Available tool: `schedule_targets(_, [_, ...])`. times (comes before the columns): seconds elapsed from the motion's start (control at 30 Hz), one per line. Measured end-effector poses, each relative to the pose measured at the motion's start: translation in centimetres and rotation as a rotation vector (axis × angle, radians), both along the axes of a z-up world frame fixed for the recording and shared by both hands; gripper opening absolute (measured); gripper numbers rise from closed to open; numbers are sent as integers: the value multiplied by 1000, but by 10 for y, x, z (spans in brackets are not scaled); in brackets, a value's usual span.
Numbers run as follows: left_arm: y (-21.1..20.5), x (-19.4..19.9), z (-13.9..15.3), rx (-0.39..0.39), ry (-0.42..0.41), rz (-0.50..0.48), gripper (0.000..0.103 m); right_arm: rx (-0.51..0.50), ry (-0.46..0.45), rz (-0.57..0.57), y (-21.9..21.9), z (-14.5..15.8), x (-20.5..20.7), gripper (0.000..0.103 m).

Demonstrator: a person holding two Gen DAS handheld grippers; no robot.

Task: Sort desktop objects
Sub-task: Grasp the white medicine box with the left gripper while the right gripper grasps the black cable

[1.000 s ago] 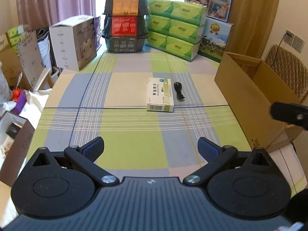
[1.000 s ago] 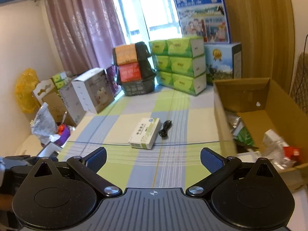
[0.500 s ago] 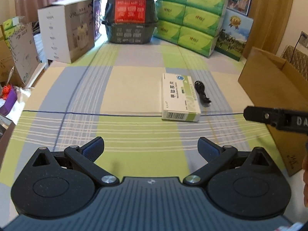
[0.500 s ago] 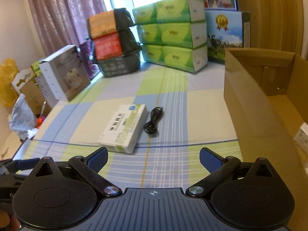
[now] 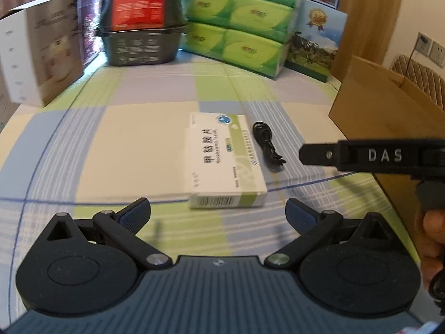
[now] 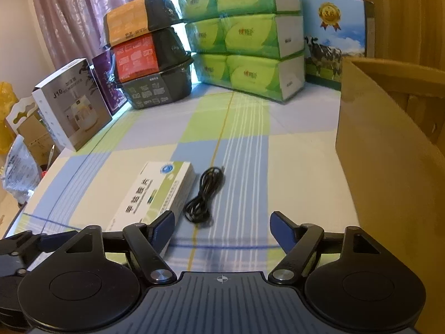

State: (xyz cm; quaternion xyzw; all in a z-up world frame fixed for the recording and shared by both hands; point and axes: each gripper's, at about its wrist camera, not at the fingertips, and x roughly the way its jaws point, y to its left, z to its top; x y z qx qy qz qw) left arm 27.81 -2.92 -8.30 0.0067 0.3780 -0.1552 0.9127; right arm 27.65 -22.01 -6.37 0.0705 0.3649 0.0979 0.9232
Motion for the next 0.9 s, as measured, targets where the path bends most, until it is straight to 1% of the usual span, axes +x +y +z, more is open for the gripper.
schedule_targets(0.07, [-7, 8, -4, 30, -13, -16, 101, -17, -16, 2, -1, 1, 5, 73])
schedule_targets(0.13, [-12, 14, -7, 46, -26, -22, 101, -1, -9, -3, -4, -2, 8, 73])
schedule_targets(0.23, [-16, 21, -11, 48, -27, -23, 98, -5, -1, -6, -6, -6, 12, 71])
schedule_targets(0.3, [-18, 26, -13, 60, -32, -28, 89, -7, 1, -7, -8, -7, 14, 66])
schedule_targets(0.37, [-20, 27, -14, 84, -51, -23, 85, -5, 4, -6, -9, -8, 15, 62])
schedule_targets(0.47, [-18, 28, -16, 95, -52, -37, 68, 5, 7, 9, -7, -10, 16, 57])
schedule_targets(0.57, [-9, 27, -15, 110, -51, -6, 67, 3, 1, 43, 1, -12, 17, 56])
schedule_targets(0.63, [1, 29, -12, 127, -53, 36, 67, -10, -1, 71, 9, -14, 20, 54])
schedule_targets(0.7, [12, 29, -10, 120, -52, 65, 67, -27, -8, 98, 16, -17, 24, 50])
schedule_targets(0.77, [24, 29, -10, 105, -43, 94, 67, -44, -11, 125, 24, -21, 28, 49])
schedule_targets(0.83, [33, 29, -12, 96, -40, 105, 67, -60, -8, 143, 31, -28, 32, 46])
schedule_targets(0.9, [37, 27, -13, 92, -43, 104, 68, -80, -5, 154, 37, -35, 36, 36])
